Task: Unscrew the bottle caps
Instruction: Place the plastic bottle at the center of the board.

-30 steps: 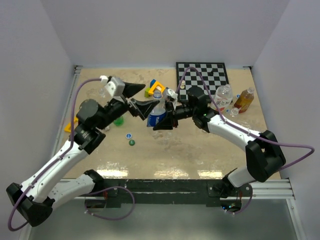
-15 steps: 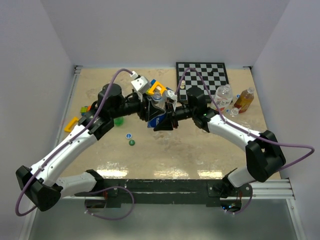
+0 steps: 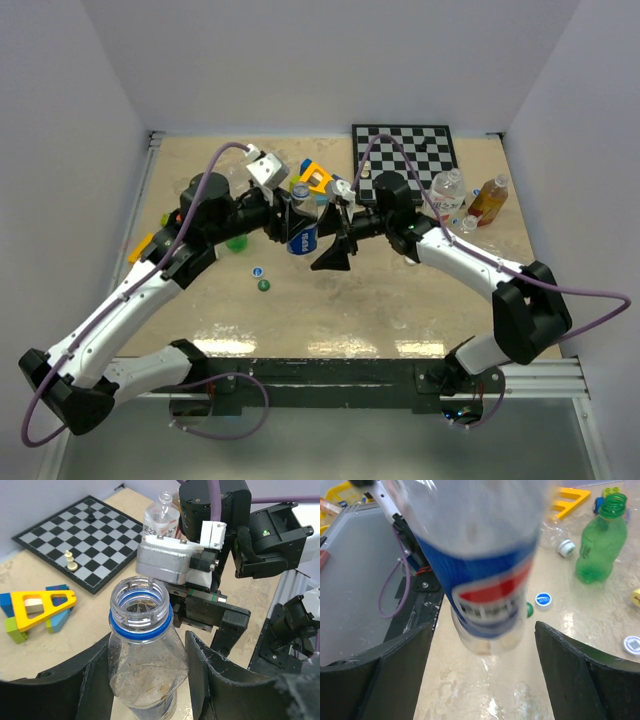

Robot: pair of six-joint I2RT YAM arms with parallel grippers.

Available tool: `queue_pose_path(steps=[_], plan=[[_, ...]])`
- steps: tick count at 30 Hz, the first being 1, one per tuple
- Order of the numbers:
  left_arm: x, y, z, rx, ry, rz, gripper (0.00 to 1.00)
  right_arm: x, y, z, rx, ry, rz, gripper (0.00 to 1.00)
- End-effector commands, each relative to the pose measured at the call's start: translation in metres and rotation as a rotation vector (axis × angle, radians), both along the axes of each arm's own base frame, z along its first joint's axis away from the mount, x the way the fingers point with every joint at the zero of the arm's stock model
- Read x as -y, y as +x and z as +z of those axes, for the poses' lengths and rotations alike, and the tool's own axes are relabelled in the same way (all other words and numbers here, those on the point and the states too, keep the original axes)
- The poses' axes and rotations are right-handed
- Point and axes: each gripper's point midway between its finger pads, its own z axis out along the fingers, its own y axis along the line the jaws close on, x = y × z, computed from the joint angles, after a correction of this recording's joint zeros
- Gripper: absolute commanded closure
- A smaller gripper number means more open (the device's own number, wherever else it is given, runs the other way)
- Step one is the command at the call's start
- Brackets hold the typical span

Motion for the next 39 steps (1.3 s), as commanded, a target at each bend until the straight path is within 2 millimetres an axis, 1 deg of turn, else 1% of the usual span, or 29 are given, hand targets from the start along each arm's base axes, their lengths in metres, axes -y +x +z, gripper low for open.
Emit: queue_pose_path(steps=[1, 2, 4, 6, 8, 9, 11, 12, 14, 18, 20, 27, 32, 39], plan=[[-0.023, 0.008, 0.014, 0.088, -0.018, 0.126, 0.98, 0.009, 0.015, 0.031, 0.113, 0.036, -0.055, 0.1], [-0.027, 0.012, 0.013, 0.095, -0.015, 0.153, 0.99, 0.011, 0.018, 0.031, 0.121, 0.032, -0.07, 0.08], [-0.037, 0.02, 0.012, 0.113, -0.007, 0.22, 1.0, 0.018, 0.03, 0.035, 0.155, 0.023, -0.127, 0.03], [-0.047, 0.032, 0.012, 0.147, 0.001, 0.291, 1.0, 0.028, 0.047, 0.036, 0.193, 0.003, -0.213, 0.02], [-0.058, 0.049, 0.011, 0.186, 0.012, 0.379, 0.99, 0.041, 0.063, 0.038, 0.216, -0.005, -0.296, 0.02], [-0.06, 0.057, 0.009, 0.202, 0.018, 0.407, 0.99, 0.047, 0.069, 0.039, 0.217, 0.0, -0.329, 0.02], [-0.069, 0.075, 0.004, 0.229, 0.04, 0.482, 0.99, 0.06, 0.078, 0.043, 0.215, 0.013, -0.376, 0.02], [-0.068, 0.084, 0.011, 0.265, 0.017, 0.505, 0.99, 0.064, 0.081, 0.044, 0.215, 0.02, -0.387, 0.02], [-0.067, 0.098, 0.012, 0.306, -0.01, 0.535, 1.0, 0.066, 0.08, 0.047, 0.217, 0.033, -0.387, 0.02], [-0.063, 0.123, 0.015, 0.378, -0.029, 0.568, 0.99, 0.067, 0.081, 0.047, 0.216, 0.035, -0.386, 0.02], [-0.062, 0.136, 0.009, 0.39, -0.039, 0.585, 0.99, 0.068, 0.08, 0.046, 0.215, 0.036, -0.384, 0.02], [-0.063, 0.178, -0.031, 0.357, -0.028, 0.621, 0.99, 0.067, 0.073, 0.049, 0.218, 0.049, -0.352, 0.02], [-0.066, 0.196, -0.056, 0.337, -0.004, 0.633, 0.98, 0.066, 0.071, 0.048, 0.216, 0.053, -0.341, 0.02], [-0.068, 0.218, -0.087, 0.27, -0.038, 0.644, 0.96, 0.064, 0.07, 0.043, 0.194, 0.054, -0.32, 0.02]])
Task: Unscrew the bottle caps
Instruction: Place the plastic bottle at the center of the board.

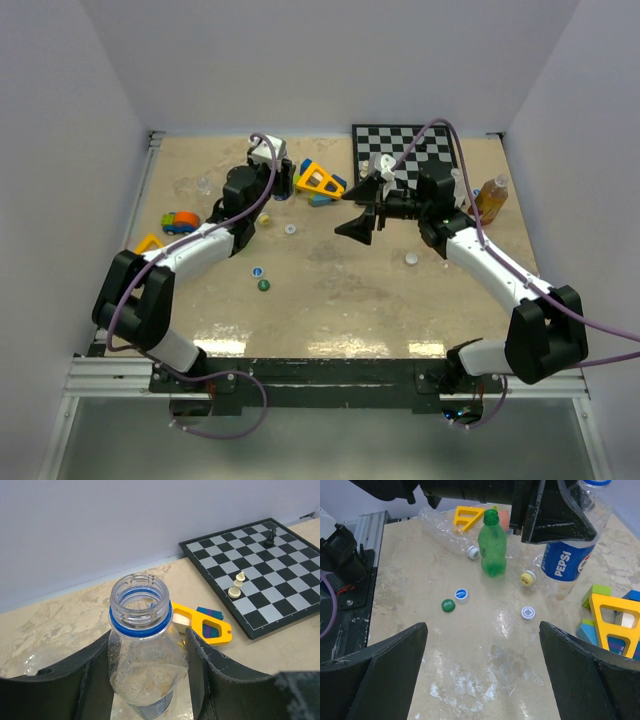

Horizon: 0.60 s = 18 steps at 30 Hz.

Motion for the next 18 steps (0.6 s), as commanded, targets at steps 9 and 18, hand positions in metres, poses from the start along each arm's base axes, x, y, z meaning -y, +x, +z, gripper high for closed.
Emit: queue_pose_path(steps=[9, 18], plan=[[-0.004, 0.025, -0.018, 0.024, -0.056, 0.018, 0.93, -0.003, -0.006, 0.005, 0.014, 0.024, 0.041, 0.02], [-0.013, 0.027, -0.039, -0.038, -0.029, 0.069, 0.76, -0.004, -0.007, 0.005, 0.013, 0.025, 0.049, 0.02]])
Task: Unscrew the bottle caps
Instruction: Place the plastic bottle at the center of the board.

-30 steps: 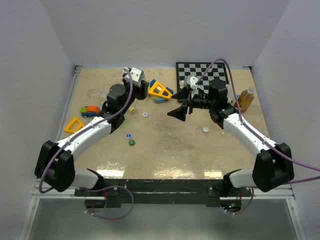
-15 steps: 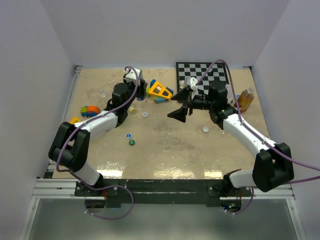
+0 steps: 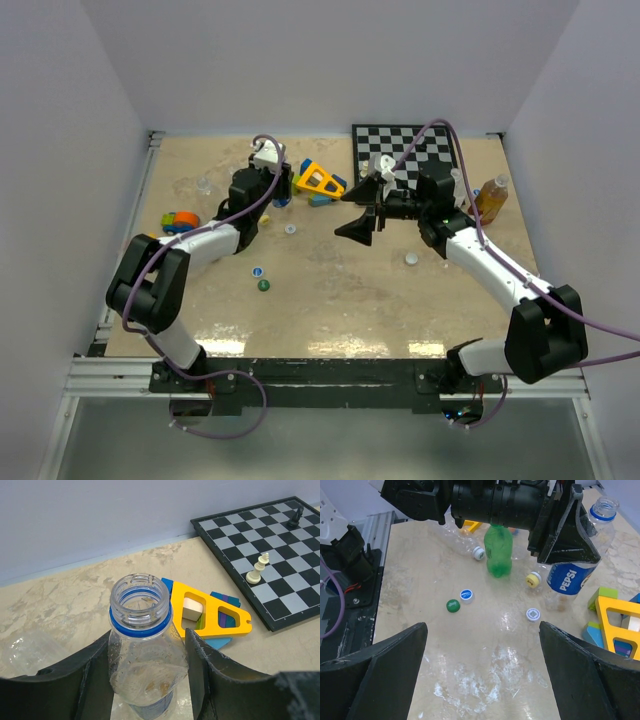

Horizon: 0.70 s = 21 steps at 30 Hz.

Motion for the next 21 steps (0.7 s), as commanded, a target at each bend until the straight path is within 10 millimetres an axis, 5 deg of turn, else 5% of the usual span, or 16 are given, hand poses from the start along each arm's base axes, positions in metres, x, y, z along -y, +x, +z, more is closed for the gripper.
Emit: queue_pose_path(steps=[1, 13, 21], plan=[[-0.007, 0.004, 0.012, 0.038, -0.024, 0.039, 0.71, -0.002, -0.002, 0.004, 0.02, 0.016, 0.021, 0.02], [-0.015, -0.003, 0.036, 0.051, -0.053, 0.076, 0.28, -0.002, -0.004, 0.004, 0.016, 0.019, 0.033, 0.02], [-0.019, -0.008, 0.059, 0.058, -0.064, 0.084, 0.18, -0.003, -0.004, 0.003, 0.013, 0.018, 0.034, 0.02]])
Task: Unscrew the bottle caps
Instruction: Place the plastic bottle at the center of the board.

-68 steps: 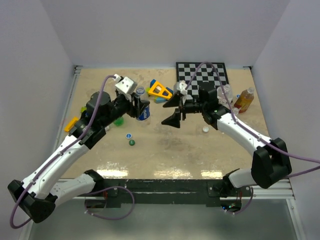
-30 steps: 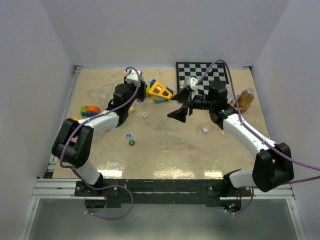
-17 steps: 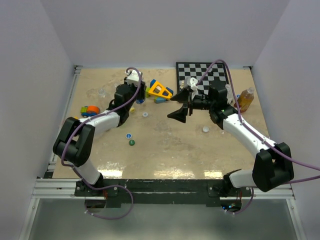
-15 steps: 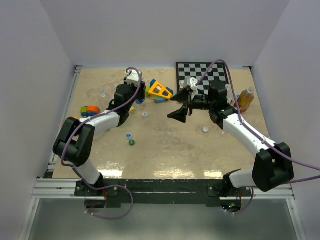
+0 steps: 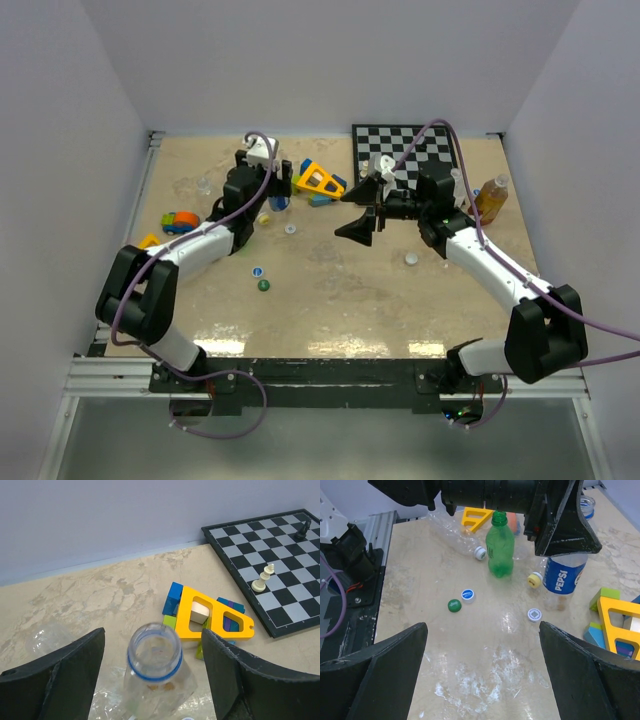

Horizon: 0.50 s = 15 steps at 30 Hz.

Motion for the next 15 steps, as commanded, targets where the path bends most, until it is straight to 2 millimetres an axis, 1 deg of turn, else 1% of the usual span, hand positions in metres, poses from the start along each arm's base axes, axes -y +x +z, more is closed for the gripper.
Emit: queue_pose_path(steps=[1, 4, 9, 10, 12, 14, 15], plan=[[-0.004, -0.001, 0.044, 0.065, -0.052, 0.017, 0.17, -0.002, -0.003, 0.003, 0.015, 0.017, 0.025, 0.02], [-0.005, -0.006, 0.059, 0.074, -0.057, 0.012, 0.15, -0.002, -0.003, 0.004, 0.016, 0.016, 0.024, 0.02], [-0.006, -0.018, 0.09, 0.1, -0.061, -0.012, 0.12, -0.002, -0.003, 0.005, 0.021, 0.016, 0.023, 0.02], [-0.006, -0.024, 0.103, 0.113, -0.057, -0.026, 0.11, -0.001, -0.003, 0.005, 0.024, 0.015, 0.021, 0.02], [-0.009, -0.037, 0.118, 0.12, -0.035, -0.05, 0.09, -0.001, -0.003, 0.007, 0.033, 0.013, 0.021, 0.02], [-0.013, -0.057, 0.134, 0.121, 0.004, -0.087, 0.07, 0.0, -0.002, 0.008, 0.041, 0.01, 0.016, 0.02], [-0.016, -0.068, 0.135, 0.109, 0.051, -0.107, 0.07, 0.0, -0.003, 0.009, 0.046, 0.009, 0.015, 0.02]])
